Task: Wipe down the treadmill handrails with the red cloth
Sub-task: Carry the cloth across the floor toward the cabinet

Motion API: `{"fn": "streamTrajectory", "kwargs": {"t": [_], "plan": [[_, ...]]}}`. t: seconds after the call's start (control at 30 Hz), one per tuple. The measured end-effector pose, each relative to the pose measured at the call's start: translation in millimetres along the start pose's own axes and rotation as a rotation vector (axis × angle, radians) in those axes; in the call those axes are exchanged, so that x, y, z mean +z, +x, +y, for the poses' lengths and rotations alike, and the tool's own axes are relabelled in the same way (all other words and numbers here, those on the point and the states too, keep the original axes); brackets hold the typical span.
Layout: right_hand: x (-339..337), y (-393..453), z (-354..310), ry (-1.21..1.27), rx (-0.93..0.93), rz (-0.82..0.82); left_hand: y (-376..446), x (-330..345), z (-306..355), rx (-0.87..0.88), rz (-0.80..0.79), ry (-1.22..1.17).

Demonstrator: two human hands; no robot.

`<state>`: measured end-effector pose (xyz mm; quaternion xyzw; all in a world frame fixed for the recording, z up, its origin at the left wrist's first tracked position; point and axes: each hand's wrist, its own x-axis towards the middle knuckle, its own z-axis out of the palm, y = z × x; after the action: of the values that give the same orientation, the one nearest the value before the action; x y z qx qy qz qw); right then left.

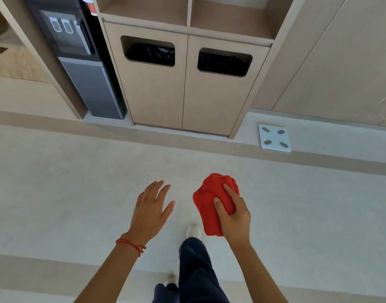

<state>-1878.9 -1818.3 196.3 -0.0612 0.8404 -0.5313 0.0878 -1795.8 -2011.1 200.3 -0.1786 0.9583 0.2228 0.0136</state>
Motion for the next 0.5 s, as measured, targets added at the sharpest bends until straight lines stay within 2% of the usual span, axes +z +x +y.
{"fn": "streamTrajectory", "kwargs": {"t": [0.5], "plan": [[9,270,-28,0.000,-0.002,0.003,267,-29,30,0.020,0.034,-0.001]]}}
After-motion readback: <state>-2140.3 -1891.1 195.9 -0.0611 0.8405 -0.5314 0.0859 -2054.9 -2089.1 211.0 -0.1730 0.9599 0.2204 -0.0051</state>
